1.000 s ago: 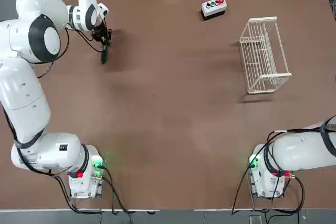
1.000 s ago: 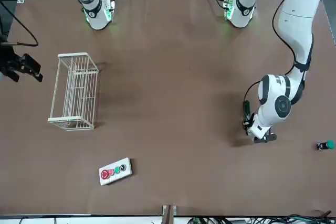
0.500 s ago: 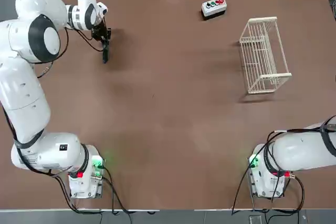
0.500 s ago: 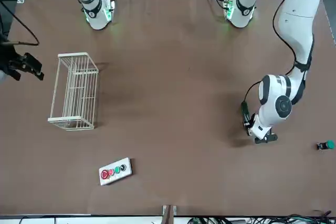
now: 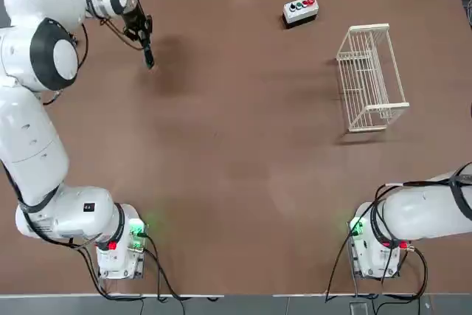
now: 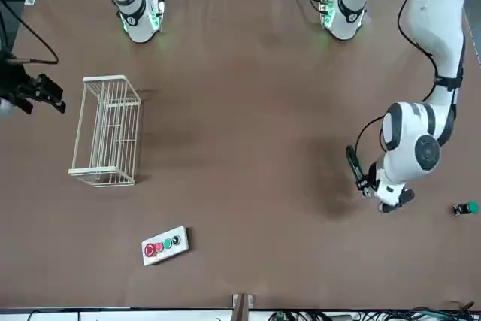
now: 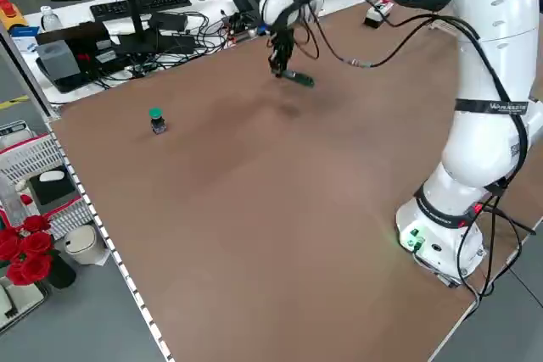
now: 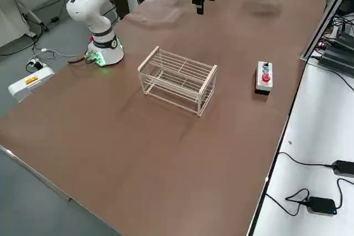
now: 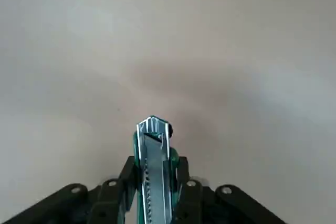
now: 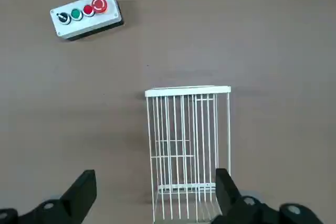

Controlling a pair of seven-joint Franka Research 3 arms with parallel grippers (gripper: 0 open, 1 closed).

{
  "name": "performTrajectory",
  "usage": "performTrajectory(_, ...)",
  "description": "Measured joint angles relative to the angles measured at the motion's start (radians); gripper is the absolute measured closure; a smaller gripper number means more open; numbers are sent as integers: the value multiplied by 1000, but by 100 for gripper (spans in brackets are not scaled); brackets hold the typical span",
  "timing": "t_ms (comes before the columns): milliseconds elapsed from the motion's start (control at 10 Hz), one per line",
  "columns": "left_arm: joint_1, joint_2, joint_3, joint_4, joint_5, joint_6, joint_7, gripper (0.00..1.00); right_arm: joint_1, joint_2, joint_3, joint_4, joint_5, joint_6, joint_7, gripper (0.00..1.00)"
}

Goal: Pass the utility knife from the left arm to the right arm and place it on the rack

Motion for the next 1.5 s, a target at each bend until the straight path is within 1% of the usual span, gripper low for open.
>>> performTrajectory(100, -6, -6, -24, 39, -15, -39, -117, 66, 0, -2, 20, 0, 0, -2, -15, 0)
performTrajectory(300, -22, -5, -92, 82, -21, -45, -389, 66, -1, -6, 48, 4, 0, -2, -43, 0)
performTrajectory(400, -41, -5, -114, 108, -21, -45, -530, 66, -1, -6, 59, 14, 0, -1, -73, 0)
performTrajectory(500, -68, -4, -122, 136, -21, -46, -640, 66, -1, -7, 64, 24, 0, 0, -109, 0)
performTrajectory(700, -102, -4, -140, 188, -43, -76, -765, 66, -1, -7, 75, 34, 1, 2, -188, 0)
performTrajectory(800, -104, -4, -157, 215, -72, -104, -794, 66, -1, -7, 101, 35, 4, 10, -250, 0)
performTrajectory(900, -104, -4, -175, 234, -102, -122, -817, 66, -1, -7, 159, 36, 5, 25, -297, 0)
performTrajectory(1100, -102, -4, -226, 245, -127, -129, -878, 66, 5, -7, 320, 38, 6, 65, -359, 0)
performTrajectory(1200, -101, -4, -256, 247, -138, -129, -917, 66, 9, -7, 404, 38, 6, 92, -366, 0)
performTrajectory(1300, -98, -4, -282, 255, -169, -129, -952, 66, 12, -5, 482, 39, 5, 131, -368, 0)
performTrajectory(1400, -98, -6, -299, 274, -216, -129, -979, 66, 13, 10, 555, 43, 3, 183, -369, 0)
performTrajectory(1500, -97, -9, -309, 298, -255, -145, -1000, 66, 14, 53, 619, 57, 1, 242, -369, 0)
